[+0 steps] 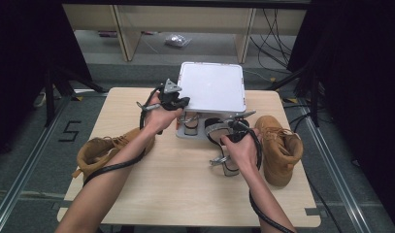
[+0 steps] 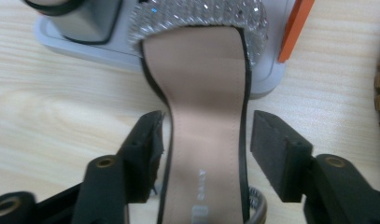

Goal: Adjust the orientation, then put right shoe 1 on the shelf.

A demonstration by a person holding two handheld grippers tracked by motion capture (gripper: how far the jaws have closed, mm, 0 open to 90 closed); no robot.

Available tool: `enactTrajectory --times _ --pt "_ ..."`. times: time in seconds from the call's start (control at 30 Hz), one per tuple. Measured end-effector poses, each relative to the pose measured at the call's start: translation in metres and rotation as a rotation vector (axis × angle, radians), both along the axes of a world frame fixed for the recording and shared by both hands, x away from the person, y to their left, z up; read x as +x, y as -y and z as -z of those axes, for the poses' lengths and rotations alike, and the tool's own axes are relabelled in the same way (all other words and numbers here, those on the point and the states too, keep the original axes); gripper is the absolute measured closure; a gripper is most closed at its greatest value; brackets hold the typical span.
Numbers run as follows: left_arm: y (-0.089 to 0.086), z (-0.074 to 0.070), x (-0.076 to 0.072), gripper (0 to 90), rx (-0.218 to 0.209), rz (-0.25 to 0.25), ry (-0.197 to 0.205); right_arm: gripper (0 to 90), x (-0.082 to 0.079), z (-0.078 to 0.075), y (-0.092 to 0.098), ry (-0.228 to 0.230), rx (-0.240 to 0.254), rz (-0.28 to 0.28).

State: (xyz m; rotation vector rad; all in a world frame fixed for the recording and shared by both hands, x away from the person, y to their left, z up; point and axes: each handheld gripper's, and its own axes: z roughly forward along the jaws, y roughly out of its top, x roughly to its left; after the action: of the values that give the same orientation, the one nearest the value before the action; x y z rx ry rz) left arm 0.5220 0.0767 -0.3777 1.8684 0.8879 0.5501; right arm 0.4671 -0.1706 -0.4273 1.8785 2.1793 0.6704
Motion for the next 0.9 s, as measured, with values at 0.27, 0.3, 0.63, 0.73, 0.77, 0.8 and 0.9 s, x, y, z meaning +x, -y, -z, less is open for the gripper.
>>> enactTrajectory --times 0.27,0.3,0.63,0.73,0.77,0.8,0.9 --pt "0.000 0.001 -0.001 89.9 -0.001 -0.005 0.005 70.3 -0.018 -0.018 0.020 0.042 0.039 -0.039" --pt "0.000 0.001 -0.001 89.9 0.002 -0.005 0.008 73.4 -0.020 -0.018 0.023 0.049 0.044 -0.049" --pt "0.001 0.000 -0.001 89.9 0.010 -0.004 0.004 87.3 -0.037 -0.020 0.043 0.015 0.021 -0.052" --pt "0.001 0.001 -0.001 89.9 0.004 -0.004 0.006 88.0 -0.043 -0.017 0.048 0.009 0.021 -0.053" --pt "0.000 0.000 -0.001 89.9 0.005 -0.003 0.005 88.0 -0.047 -0.018 0.045 -0.025 0.050 -0.011" --pt "0.000 0.000 -0.001 89.9 0.002 -0.003 0.005 89.1 -0.050 -0.016 0.049 -0.028 0.044 -0.033" --pt "0.000 0.001 -0.001 89.9 -0.002 -0.003 0.005 90.0 -0.054 -0.013 0.050 -0.040 0.042 -0.038"
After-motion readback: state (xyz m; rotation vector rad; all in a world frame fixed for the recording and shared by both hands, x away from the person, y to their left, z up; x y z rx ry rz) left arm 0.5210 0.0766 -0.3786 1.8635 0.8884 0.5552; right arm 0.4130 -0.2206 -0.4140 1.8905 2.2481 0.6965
